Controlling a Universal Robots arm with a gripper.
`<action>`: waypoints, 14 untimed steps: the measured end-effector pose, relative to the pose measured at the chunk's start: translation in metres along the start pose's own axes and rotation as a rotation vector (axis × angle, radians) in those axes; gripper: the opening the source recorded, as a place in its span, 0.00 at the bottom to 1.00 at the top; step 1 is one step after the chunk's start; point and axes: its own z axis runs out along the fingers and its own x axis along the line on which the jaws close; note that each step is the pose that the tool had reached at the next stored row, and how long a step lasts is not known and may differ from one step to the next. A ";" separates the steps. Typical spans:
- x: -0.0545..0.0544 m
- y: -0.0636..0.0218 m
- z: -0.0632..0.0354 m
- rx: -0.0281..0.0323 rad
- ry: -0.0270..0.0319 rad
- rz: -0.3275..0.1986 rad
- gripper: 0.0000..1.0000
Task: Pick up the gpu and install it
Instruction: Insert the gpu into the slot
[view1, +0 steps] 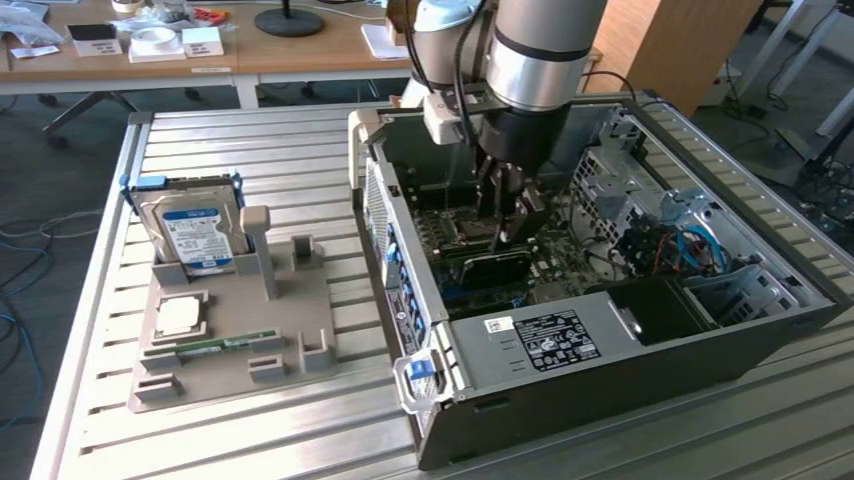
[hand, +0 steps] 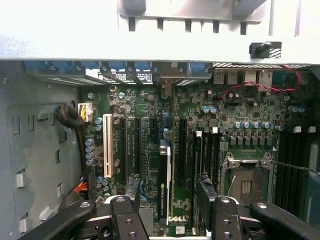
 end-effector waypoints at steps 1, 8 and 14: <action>0.000 0.0000 -0.0002 0.0001 0.0000 0.000 0.58; 0.000 0.0000 -0.0003 0.0000 0.0015 0.000 0.58; 0.000 0.0000 -0.0004 0.0001 0.0014 0.000 0.58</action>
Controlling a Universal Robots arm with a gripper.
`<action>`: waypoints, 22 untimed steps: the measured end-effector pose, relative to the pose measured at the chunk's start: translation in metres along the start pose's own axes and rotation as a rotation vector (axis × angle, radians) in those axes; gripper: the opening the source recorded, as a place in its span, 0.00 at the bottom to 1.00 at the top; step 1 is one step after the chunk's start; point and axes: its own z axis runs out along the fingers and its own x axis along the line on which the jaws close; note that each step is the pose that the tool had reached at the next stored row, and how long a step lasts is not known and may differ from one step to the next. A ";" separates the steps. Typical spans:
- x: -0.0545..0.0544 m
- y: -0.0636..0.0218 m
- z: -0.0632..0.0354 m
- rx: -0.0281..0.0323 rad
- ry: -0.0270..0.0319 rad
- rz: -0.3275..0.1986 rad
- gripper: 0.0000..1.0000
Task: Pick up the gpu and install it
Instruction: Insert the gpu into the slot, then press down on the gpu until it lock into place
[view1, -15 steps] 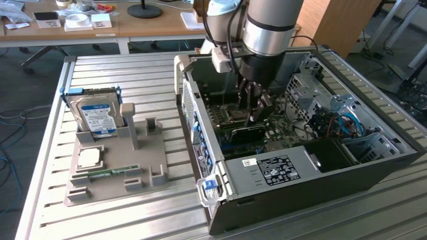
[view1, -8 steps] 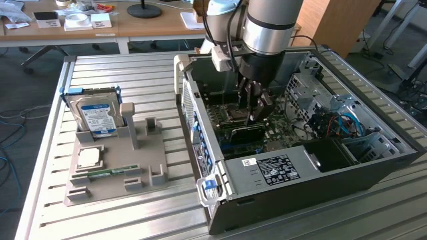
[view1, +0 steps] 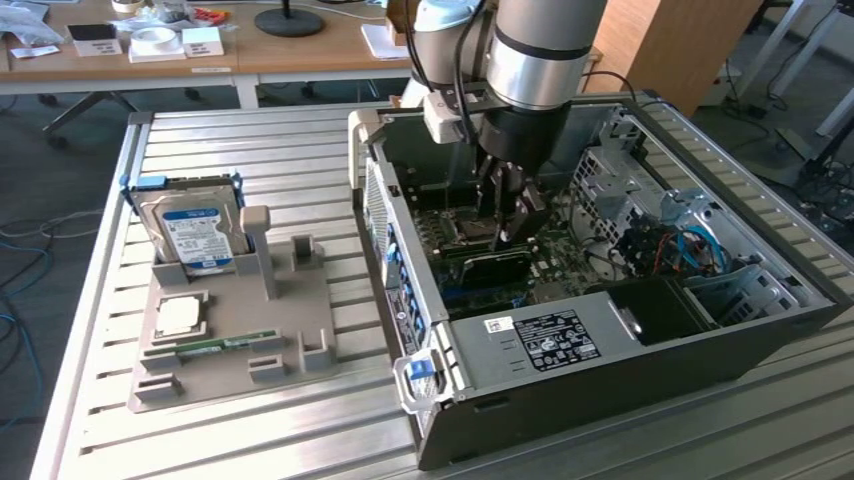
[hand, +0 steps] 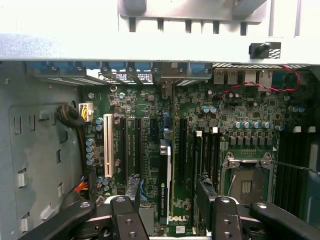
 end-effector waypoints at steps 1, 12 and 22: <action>0.000 -0.0001 -0.0005 0.0000 0.0001 0.000 0.58; 0.000 -0.0007 -0.0141 0.0001 -0.0001 0.000 0.58; 0.000 -0.0007 -0.0142 0.0000 0.0000 0.000 0.58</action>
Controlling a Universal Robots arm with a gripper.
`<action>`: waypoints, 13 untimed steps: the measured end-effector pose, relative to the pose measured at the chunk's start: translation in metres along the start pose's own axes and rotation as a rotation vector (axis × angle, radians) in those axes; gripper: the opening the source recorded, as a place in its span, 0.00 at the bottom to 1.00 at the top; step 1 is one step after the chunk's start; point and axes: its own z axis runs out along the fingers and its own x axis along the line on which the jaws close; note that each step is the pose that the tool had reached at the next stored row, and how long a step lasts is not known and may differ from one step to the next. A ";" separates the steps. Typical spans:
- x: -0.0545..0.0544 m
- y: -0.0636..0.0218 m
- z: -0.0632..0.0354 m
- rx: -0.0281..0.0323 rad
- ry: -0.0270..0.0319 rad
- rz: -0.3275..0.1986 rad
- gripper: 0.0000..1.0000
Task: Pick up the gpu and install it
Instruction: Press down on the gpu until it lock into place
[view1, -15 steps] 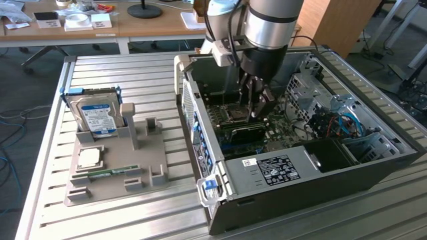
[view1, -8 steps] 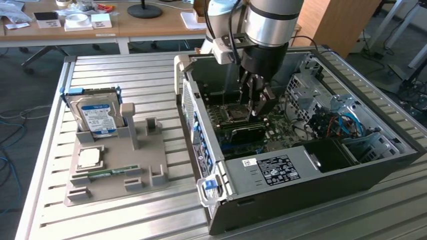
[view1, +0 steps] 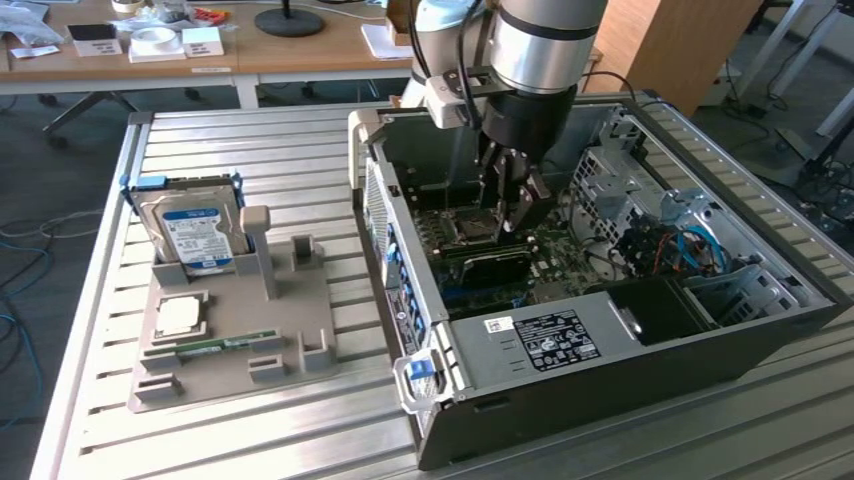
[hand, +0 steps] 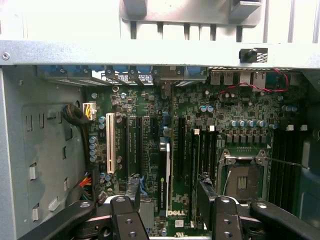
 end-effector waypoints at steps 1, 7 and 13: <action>0.000 0.0000 0.0000 0.0000 0.0000 0.000 0.58; 0.000 0.0000 0.0000 0.0000 0.0000 0.000 0.38; 0.000 0.0000 0.0000 0.0000 0.0000 0.000 0.15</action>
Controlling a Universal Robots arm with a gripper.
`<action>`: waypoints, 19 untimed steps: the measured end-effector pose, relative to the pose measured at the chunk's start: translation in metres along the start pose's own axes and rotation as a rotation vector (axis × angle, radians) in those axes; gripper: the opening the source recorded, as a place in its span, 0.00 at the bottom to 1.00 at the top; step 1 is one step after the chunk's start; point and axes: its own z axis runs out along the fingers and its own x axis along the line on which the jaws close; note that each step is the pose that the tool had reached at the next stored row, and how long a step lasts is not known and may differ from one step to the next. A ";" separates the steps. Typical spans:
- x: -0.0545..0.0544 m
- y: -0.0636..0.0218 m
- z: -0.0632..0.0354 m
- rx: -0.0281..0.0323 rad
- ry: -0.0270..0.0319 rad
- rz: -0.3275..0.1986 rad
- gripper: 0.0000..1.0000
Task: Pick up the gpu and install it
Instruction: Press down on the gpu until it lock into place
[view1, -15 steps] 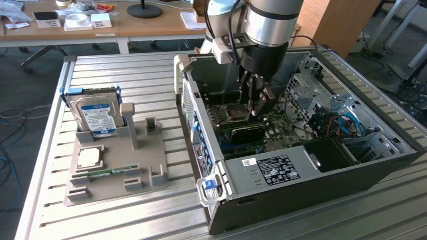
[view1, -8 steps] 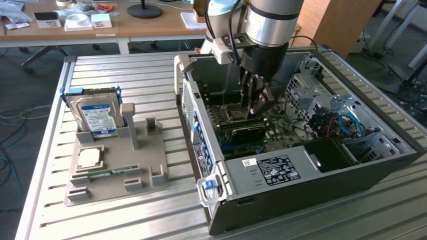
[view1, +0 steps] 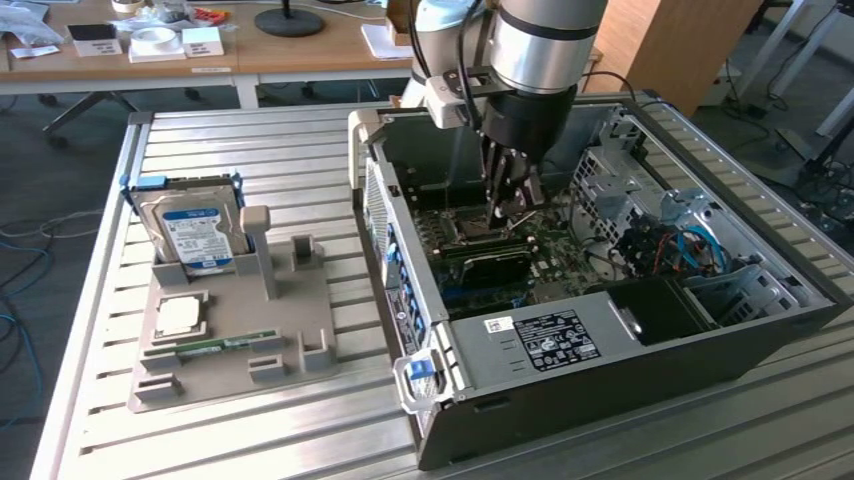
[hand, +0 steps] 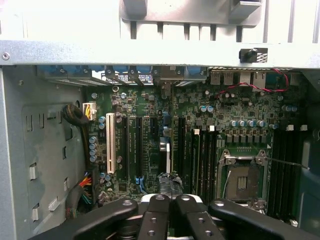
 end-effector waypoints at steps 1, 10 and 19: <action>0.000 0.0000 0.0000 0.0000 0.0000 0.000 0.15; 0.000 0.0000 0.0001 0.0000 -0.0001 0.000 0.11; 0.000 0.0002 0.0041 -0.0001 0.0000 0.000 0.11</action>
